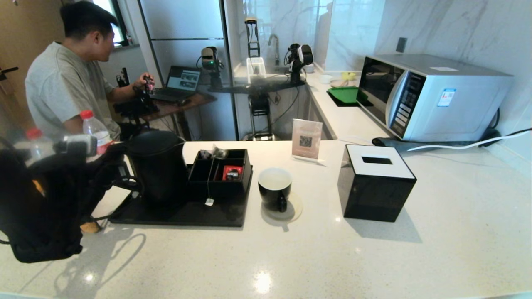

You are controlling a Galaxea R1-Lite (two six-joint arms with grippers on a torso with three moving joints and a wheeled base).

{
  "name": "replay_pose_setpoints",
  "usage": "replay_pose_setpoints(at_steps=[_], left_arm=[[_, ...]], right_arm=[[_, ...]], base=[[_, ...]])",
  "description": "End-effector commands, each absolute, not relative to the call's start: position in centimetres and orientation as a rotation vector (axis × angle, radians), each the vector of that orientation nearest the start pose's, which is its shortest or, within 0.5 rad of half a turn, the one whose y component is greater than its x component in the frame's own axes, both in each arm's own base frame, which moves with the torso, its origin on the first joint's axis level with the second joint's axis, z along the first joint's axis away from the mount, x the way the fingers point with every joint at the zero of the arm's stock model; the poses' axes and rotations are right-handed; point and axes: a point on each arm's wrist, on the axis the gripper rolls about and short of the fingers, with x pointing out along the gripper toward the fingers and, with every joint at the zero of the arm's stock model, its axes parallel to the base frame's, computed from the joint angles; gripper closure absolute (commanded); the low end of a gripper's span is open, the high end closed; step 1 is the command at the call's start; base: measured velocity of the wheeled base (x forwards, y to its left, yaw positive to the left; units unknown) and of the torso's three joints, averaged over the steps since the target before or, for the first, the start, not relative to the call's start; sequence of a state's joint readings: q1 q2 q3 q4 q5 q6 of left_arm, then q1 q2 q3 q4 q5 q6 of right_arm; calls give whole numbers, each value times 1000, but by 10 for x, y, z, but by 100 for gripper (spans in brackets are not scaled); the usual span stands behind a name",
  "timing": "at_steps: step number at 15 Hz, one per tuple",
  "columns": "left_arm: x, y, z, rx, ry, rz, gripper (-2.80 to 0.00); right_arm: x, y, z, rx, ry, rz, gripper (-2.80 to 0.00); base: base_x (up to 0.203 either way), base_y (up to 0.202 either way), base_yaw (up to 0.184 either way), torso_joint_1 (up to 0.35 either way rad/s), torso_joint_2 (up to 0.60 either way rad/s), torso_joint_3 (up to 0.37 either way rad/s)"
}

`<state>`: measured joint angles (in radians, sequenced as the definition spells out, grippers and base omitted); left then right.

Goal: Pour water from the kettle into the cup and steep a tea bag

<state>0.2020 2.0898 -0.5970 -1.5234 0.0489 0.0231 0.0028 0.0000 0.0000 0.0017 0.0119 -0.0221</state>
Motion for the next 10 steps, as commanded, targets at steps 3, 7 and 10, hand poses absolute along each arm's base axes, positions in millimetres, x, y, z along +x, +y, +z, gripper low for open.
replay_pose_setpoints(at_steps=[3,7,10], left_arm=[[328,67,96,27,-49,249,0],[325,67,93,27,-34,252,0],[323,69,92,27,-25,256,0]], right_arm=[[-23,0,75,-23,1,15,0],[-23,0,75,-23,1,15,0],[-23,0,75,-23,1,15,0]], base=[[0,0,0,0,0,0],[0,0,0,0,0,0],[0,0,0,0,0,0]])
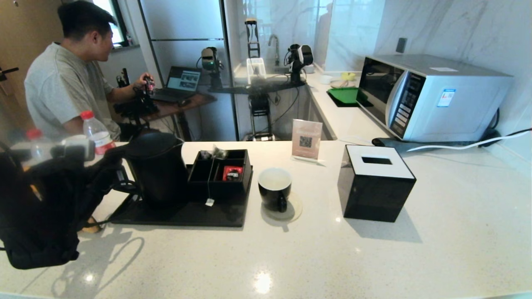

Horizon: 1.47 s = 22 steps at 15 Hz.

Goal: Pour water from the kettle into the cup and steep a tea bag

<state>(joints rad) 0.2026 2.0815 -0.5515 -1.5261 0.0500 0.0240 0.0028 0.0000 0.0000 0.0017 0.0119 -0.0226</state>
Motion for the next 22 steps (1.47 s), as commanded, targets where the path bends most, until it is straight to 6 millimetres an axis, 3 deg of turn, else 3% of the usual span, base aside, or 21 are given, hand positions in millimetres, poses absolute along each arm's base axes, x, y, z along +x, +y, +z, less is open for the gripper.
replay_pose_setpoints(at_steps=[1,5,6,22], left_arm=[[322,69,91,26,-19,258,0],[317,68,88,25,1,259,0],[317,68,87,24,2,259,-280],[326,74,69,28,49,257,-280]], right_arm=[[-23,0,75,-23,1,15,0],[-23,0,75,-23,1,15,0],[-23,0,75,-23,1,15,0],[-23,0,75,-23,1,15,0]], base=[[0,0,0,0,0,0],[0,0,0,0,0,0],[0,0,0,0,0,0],[0,0,0,0,0,0]])
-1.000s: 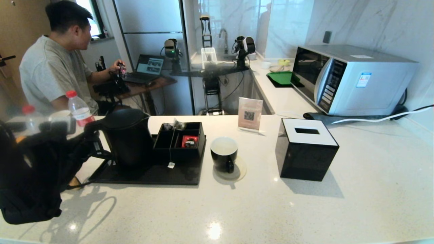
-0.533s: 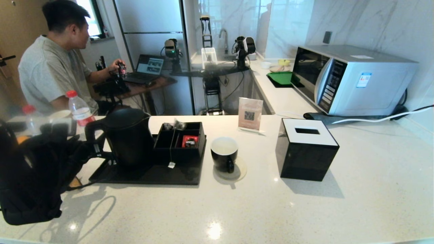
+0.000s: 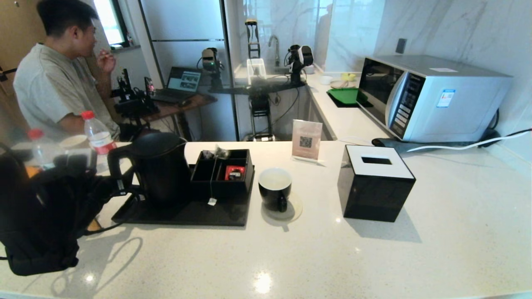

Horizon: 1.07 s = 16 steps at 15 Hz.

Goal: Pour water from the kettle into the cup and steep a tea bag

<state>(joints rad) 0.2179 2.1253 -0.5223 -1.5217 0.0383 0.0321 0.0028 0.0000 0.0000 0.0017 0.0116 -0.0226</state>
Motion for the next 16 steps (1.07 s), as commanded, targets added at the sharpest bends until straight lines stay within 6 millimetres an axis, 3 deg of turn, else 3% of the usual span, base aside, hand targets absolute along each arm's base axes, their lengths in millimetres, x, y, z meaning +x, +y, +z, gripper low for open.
replay_pose_setpoints(at_steps=[1,6,16], left_arm=[[329,75,69,30,42,258,-280],[344,79,70,43,2,247,-280],[341,102,72,77,-14,112,-280]], right_arm=[[-23,0,75,-23,1,15,0],[-23,0,75,-23,1,15,0],[-23,0,75,-23,1,15,0]], base=[[0,0,0,0,0,0],[0,0,0,0,0,0],[0,0,0,0,0,0]])
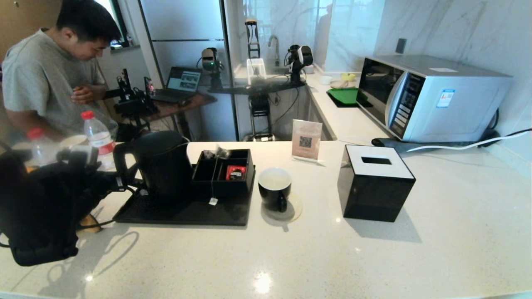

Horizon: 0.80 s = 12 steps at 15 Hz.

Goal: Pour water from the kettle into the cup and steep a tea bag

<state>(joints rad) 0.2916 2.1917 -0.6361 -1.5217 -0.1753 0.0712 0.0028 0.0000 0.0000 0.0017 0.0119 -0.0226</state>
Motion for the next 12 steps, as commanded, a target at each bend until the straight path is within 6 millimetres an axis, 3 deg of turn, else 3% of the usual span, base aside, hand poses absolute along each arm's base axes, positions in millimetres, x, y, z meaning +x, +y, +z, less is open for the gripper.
replay_pose_setpoints(at_steps=[1,12], left_arm=[[342,104,74,79,-25,106,-280],[363,112,73,94,-74,89,-280]], right_arm=[[-23,0,75,-23,1,15,0],[-23,0,75,-23,1,15,0]], base=[[0,0,0,0,0,0],[0,0,0,0,0,0]])
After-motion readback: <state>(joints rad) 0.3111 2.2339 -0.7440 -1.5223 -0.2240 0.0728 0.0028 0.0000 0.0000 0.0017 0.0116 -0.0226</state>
